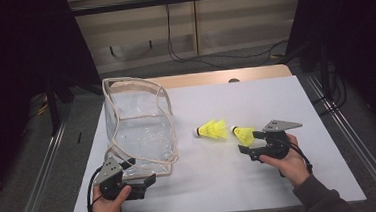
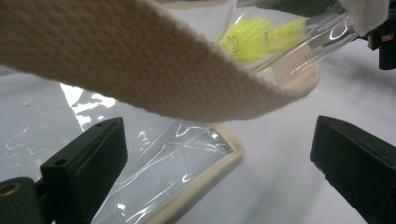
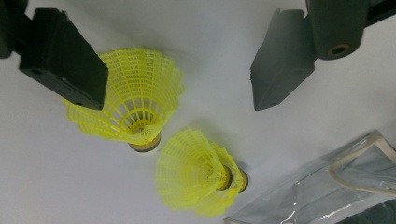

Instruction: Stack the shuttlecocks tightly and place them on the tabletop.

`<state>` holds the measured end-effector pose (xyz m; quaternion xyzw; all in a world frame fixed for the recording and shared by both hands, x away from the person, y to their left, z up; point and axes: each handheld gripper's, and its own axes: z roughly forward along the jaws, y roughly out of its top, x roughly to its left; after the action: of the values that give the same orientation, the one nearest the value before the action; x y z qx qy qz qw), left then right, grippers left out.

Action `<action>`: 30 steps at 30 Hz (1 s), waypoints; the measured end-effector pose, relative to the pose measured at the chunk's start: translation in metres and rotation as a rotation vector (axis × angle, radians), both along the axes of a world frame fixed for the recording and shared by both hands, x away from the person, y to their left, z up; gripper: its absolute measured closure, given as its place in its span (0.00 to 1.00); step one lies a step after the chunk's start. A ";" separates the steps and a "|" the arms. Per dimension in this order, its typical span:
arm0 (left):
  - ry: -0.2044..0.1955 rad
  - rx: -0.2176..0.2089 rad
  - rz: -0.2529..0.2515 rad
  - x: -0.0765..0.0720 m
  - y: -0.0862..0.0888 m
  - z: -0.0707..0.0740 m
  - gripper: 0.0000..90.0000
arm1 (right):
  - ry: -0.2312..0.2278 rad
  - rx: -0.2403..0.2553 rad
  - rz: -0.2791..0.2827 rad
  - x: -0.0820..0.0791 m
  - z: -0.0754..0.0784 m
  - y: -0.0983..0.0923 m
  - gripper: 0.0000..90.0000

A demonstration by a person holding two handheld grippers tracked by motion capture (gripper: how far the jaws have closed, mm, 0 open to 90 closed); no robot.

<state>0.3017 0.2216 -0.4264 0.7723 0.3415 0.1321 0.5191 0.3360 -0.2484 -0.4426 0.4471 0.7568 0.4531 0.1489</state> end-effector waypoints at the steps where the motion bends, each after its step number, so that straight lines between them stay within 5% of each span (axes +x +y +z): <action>1: 0.000 0.001 0.001 0.000 0.000 0.000 0.04 | -0.002 -0.007 0.000 0.001 -0.001 0.001 0.25; 30: -0.005 0.001 0.000 0.000 0.000 0.000 0.04 | 0.024 -0.024 -0.044 0.016 -0.013 0.010 0.61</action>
<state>0.3020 0.2216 -0.4268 0.7722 0.3400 0.1341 0.5198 0.3516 -0.2382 -0.4560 0.4672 0.7539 0.4352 0.1547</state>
